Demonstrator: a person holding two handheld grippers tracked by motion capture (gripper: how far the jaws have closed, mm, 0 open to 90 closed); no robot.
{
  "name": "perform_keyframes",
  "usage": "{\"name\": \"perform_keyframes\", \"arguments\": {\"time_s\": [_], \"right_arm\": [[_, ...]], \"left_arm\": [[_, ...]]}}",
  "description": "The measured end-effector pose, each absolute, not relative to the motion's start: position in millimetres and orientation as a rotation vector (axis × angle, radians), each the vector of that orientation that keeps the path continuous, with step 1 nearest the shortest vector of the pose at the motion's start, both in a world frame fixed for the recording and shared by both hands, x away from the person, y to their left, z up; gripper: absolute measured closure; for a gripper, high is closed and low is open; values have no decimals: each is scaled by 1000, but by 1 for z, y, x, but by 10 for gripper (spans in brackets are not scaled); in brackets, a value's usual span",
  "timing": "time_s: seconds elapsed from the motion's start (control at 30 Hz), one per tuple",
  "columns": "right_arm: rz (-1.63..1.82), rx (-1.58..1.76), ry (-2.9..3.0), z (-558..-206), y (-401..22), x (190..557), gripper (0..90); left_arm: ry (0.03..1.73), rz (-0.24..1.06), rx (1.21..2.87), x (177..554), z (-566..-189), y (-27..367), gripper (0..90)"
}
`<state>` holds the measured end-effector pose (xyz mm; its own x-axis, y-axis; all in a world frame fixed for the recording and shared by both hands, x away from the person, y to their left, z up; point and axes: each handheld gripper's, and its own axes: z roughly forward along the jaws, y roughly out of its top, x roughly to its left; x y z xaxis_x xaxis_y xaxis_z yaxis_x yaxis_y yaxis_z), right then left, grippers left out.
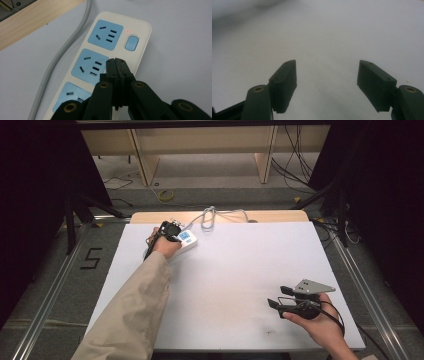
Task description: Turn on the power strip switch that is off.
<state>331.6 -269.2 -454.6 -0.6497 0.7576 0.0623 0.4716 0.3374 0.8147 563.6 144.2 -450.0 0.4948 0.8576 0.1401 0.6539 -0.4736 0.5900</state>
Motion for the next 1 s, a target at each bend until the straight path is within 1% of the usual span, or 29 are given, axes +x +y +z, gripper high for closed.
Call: {"name": "perform_keyframes", "arguments": {"time_s": [0.43, 0.67, 1.0], "right_arm": [[1218, 1090, 2280, -454, -269, 331, 324], [1219, 1092, 2281, -454, -269, 331, 324], [1221, 1091, 2283, -454, -268, 331, 323]], "left_arm": [[1249, 579, 2285, 565, -450, 144, 900], [1230, 617, 2323, 565, -449, 139, 900], [1246, 597, 2312, 565, -449, 140, 900]]}}
